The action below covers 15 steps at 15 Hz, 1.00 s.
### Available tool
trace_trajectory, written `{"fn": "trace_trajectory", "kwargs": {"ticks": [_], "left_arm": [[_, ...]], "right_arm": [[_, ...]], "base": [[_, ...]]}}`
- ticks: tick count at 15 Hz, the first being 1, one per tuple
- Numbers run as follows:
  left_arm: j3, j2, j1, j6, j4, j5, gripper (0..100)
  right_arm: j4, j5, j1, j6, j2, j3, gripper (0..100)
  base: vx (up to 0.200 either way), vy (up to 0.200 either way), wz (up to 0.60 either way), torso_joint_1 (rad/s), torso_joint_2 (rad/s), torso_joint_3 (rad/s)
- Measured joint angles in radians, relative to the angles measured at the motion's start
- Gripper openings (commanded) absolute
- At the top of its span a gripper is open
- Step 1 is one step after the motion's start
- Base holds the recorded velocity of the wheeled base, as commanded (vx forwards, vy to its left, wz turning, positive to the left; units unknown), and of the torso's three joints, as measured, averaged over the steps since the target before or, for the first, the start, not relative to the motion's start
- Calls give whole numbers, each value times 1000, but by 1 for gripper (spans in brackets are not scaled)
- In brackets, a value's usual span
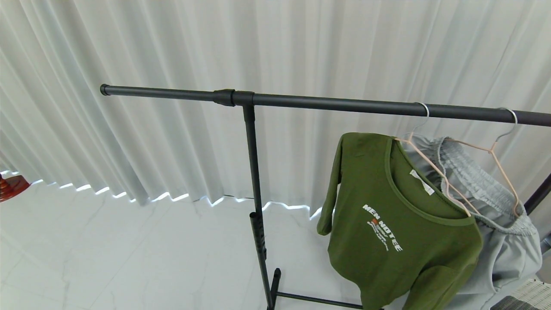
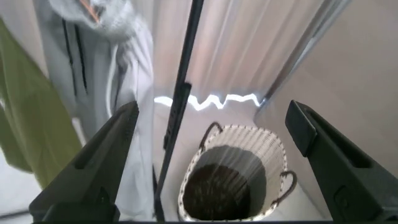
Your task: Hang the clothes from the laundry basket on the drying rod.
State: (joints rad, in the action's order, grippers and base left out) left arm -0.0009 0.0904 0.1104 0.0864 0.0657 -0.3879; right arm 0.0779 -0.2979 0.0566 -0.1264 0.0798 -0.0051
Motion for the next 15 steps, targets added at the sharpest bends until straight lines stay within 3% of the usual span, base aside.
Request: {"fn": "trace_trajectory", "kwargs": {"ticks": [4,7,9,15], "left_arm": [[0,1,0,-74,-21,262,100],[1,1,0,-69,-42,349,100],[1,2,0,-69,-46,352,100],[1,3,0,-68,-46,352,100]], "right_arm": [[-34,199,0,2,0,4,100],[-75,393,-12,40,-6,5,100],[-86,431,-46,43,-34,5,100],[-89,392,-60,49,-77,2,100]], "base": [[0,0,0,0,0,0],[0,0,0,0,0,0],[0,0,0,0,0,0],[0,0,0,0,0,0]]}}
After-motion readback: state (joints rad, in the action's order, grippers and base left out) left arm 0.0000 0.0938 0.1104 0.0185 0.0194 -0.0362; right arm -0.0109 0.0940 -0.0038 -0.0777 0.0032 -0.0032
